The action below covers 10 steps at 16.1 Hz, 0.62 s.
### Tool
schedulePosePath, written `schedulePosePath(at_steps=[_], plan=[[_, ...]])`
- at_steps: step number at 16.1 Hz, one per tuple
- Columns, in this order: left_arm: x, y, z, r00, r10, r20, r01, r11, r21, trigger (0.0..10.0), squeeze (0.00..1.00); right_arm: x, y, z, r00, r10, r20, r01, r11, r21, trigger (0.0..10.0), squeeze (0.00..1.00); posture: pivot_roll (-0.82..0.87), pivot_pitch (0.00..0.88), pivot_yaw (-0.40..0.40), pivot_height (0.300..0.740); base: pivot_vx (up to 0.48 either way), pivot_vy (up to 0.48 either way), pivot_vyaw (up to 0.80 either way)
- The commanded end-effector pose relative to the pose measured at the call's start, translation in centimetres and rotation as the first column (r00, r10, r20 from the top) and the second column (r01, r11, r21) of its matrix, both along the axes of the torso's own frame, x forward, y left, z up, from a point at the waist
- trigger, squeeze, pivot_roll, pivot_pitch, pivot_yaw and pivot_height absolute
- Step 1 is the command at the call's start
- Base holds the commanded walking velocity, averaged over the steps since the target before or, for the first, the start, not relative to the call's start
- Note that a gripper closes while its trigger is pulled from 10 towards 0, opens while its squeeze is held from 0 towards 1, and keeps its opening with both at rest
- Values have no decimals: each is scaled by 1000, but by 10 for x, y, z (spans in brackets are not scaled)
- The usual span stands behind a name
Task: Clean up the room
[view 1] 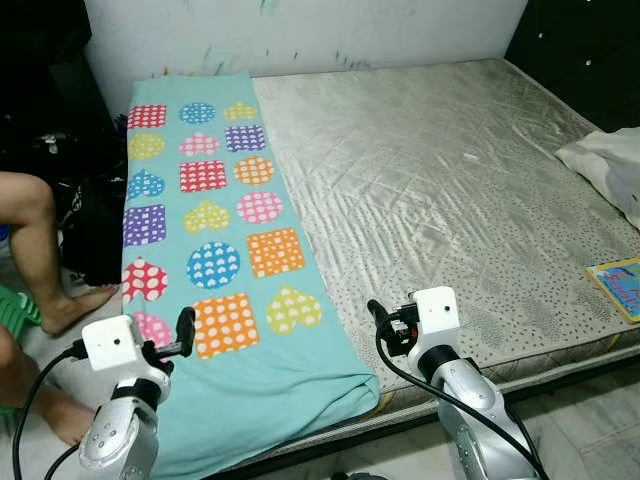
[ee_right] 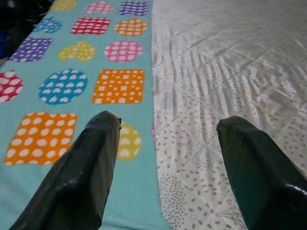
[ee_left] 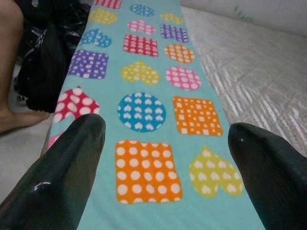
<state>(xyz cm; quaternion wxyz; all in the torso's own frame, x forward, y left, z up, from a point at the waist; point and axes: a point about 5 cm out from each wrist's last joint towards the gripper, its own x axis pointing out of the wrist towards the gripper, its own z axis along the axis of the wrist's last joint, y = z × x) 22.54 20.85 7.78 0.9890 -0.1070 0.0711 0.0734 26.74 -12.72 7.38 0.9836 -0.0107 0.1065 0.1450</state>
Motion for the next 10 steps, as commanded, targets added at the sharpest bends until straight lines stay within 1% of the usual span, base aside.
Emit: schedulePosePath(at_steps=[1,7,10], plan=[[5,-2,4,1000,-2,9,2,1000,19,10000,0,2,2,5,1000,24,16,-24,1000,-9,10000,0,-105,123,-30,720,0,0,0],[6,-2,4,1000,-1,10,1,1000,20,10000,0,3,3,6,999,33,20,-33,999,-14,10000,0,-107,121,-31,665,0,0,0],[7,-2,4,1000,3,12,-3,1000,21,10000,0,3,3,6,999,39,22,-39,999,-15,10000,0,-109,120,-34,630,0,0,0]])
